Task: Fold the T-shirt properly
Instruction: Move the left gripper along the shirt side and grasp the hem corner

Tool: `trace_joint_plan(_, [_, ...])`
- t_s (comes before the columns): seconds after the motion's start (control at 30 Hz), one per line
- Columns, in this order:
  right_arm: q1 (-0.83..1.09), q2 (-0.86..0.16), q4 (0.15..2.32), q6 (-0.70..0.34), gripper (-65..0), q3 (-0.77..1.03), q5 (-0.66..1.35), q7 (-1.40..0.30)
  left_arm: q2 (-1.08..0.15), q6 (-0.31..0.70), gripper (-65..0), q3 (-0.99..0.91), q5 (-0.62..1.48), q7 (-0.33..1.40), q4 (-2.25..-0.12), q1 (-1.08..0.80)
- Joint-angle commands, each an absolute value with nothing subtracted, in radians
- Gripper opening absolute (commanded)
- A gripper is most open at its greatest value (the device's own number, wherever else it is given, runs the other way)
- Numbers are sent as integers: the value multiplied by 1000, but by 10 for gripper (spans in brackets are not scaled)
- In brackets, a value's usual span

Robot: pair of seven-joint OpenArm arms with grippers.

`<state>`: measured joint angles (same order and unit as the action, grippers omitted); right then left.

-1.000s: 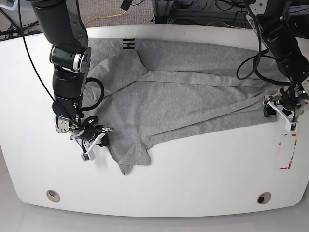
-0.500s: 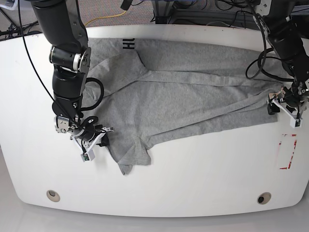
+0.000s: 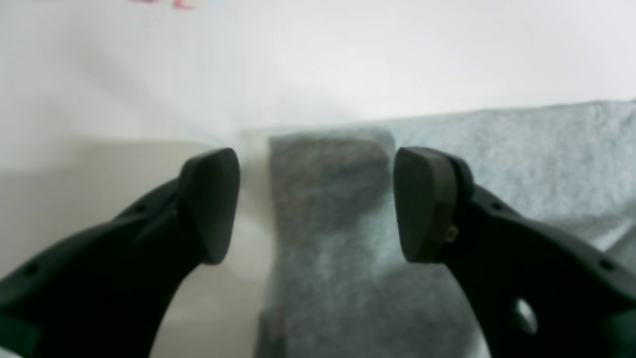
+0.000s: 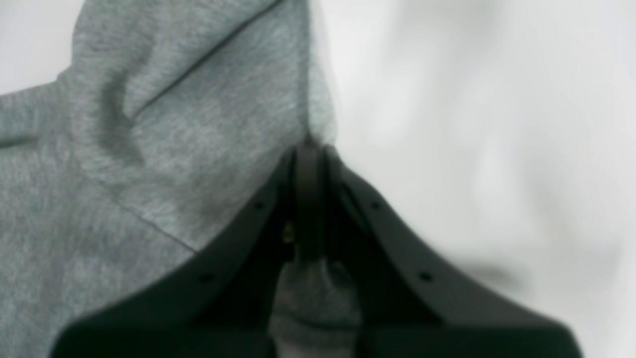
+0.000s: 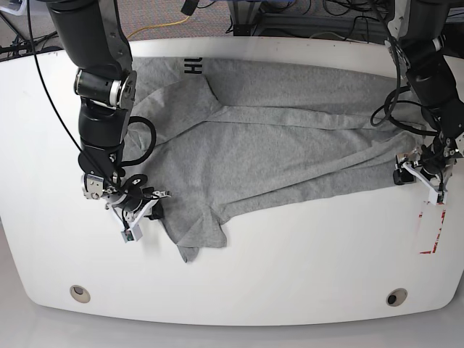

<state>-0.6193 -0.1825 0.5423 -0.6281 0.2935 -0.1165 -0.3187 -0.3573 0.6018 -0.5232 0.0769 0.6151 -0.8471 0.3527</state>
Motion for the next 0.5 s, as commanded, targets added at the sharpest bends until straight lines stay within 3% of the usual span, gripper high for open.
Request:
trace_joint_plan(0.0, [-650, -191, 556, -630, -650, 294, -108, -314, -364, 605, -199, -515, 79, 642, -851, 366])
trace_joint_plan(0.1, [-650, -191, 556, -630, -650, 294, -108, -314, -364, 605, -201, -513, 79, 642, -851, 361])
trace_joint_plan(0.2, [-650, -191, 556, -630, -650, 294, -108, -314, -364, 605, -264, -513, 79, 642, -851, 360])
trace_joint_plan(0.37, [-650, -191, 556, -630, -650, 295, -107, -314, -364, 604, -540, -519, 79, 636, -846, 360])
trace_joint_plan(0.4, [-650, -191, 556, -630, -650, 295, -107, -314, -364, 604, -622, -521, 79, 634, -848, 360])
trace_joint_plan(0.47, [-650, -191, 556, -630, -650, 295, -107, -312, -364, 604, -650, -521, 79, 634, -851, 360])
